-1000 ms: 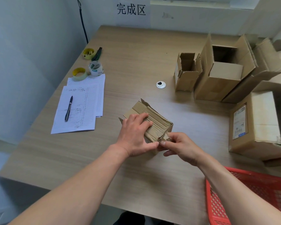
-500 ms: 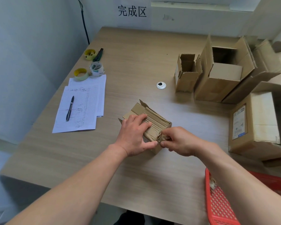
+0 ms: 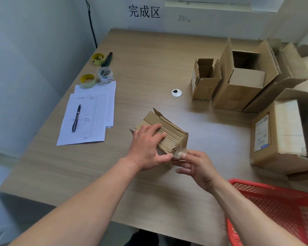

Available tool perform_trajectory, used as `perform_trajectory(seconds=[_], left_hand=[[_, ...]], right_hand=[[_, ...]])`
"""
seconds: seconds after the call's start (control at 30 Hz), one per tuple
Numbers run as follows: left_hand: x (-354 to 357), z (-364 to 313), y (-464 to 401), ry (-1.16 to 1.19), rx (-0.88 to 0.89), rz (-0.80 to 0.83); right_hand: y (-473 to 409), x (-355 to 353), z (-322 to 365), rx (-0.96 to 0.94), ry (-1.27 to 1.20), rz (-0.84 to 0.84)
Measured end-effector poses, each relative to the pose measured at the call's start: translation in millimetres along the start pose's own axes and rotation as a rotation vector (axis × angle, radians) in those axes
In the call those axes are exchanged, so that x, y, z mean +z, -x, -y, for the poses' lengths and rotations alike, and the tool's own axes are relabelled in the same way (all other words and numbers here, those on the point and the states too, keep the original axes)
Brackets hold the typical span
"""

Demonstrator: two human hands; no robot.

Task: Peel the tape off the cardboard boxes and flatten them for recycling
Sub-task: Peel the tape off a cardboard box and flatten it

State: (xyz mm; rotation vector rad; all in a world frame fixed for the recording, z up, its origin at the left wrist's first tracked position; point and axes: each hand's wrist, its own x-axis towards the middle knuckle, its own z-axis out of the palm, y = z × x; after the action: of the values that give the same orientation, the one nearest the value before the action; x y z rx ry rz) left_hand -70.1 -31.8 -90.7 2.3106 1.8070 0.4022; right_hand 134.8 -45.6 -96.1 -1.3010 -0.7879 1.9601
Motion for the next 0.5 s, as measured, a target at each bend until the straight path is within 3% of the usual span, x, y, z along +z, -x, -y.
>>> perform_trajectory(seconds=[0.1, 0.33, 0.4, 0.5], left_hand=[[0.5, 1.6, 4.5, 0.000, -0.008, -0.021], [4.1, -7.5, 1.2, -0.013, -0.007, -0.052], [3.7, -5.0, 1.3, -0.003, -0.014, -0.057], [2.9, 0.7, 2.7, 0.022, -0.037, -0.074]], right_hand=[[4.6, 3.3, 9.4, 0.001, -0.062, -0.174], [-3.2, 27.3, 36.7, -0.106, 0.682, -0.382], [-3.5, 29.3, 34.1, -0.146, 0.685, -0.373], [-0.7, 27.3, 25.4, -0.185, 0.443, -0.336]])
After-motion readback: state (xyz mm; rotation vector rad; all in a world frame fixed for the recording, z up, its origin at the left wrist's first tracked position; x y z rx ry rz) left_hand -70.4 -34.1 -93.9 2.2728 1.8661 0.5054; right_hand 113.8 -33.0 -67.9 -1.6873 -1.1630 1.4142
